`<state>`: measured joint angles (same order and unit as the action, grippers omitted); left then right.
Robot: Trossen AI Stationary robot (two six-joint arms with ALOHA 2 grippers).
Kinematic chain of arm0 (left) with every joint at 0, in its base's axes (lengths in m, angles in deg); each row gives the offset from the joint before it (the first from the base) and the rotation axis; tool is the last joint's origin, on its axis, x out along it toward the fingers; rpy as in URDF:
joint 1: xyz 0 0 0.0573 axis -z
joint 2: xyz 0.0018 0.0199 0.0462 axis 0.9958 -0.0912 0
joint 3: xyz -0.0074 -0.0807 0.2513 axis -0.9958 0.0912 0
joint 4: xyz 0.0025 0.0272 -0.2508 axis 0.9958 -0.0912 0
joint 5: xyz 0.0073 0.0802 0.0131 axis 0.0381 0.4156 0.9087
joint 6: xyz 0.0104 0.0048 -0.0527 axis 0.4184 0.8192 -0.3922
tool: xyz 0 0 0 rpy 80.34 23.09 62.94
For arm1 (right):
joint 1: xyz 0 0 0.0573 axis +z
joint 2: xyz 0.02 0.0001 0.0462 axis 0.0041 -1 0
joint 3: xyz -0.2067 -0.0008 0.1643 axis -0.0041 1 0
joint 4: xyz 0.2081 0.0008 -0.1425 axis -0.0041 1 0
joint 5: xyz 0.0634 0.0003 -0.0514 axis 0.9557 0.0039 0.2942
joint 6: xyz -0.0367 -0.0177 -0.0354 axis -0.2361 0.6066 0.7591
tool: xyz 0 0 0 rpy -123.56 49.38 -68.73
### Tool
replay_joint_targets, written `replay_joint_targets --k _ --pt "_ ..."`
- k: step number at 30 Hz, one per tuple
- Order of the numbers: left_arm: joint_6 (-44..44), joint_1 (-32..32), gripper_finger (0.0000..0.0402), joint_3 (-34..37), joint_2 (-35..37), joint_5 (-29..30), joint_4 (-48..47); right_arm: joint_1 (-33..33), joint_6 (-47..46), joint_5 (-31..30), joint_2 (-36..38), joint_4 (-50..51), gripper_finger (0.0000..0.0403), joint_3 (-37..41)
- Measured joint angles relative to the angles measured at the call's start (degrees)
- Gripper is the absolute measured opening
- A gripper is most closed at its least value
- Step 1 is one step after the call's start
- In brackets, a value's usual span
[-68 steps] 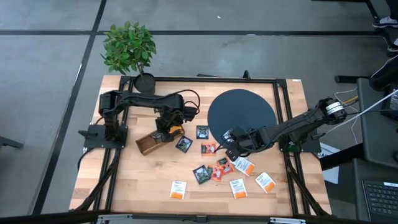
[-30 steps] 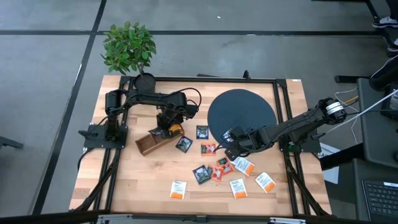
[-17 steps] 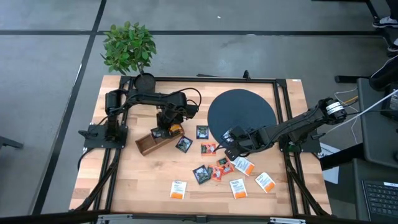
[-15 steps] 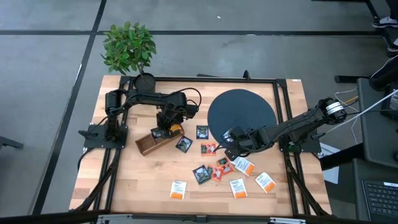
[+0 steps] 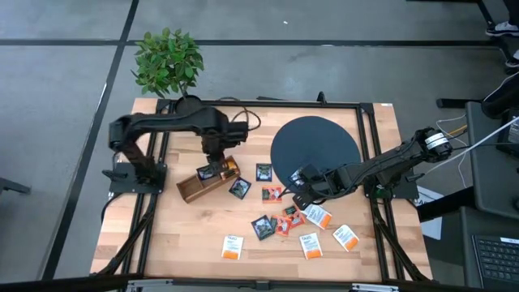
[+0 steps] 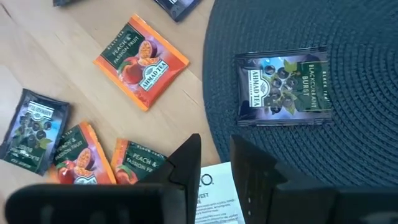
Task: Pick & Place Tea
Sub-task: Put the black tea bag into the middle section of the wooden organizer
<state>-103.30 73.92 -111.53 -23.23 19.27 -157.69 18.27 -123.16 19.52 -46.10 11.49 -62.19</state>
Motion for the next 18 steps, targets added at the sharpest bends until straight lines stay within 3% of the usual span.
replay_joint_targets --k 8,13,18 --pt "-9.12 5.97 0.0083 1.05 12.78 -5.39 22.97 0.02 1.49 4.55 0.0 -2.78 0.0088 -0.02" --pt "-16.82 9.98 0.0082 4.79 14.81 -12.04 35.76 0.02 2.38 8.83 0.0 -5.91 0.0088 -0.02" --pt "-23.11 14.47 0.0082 11.6 14.68 -14.71 46.15 0.66 2.21 12.04 0.0 -10.92 0.0088 -0.02"
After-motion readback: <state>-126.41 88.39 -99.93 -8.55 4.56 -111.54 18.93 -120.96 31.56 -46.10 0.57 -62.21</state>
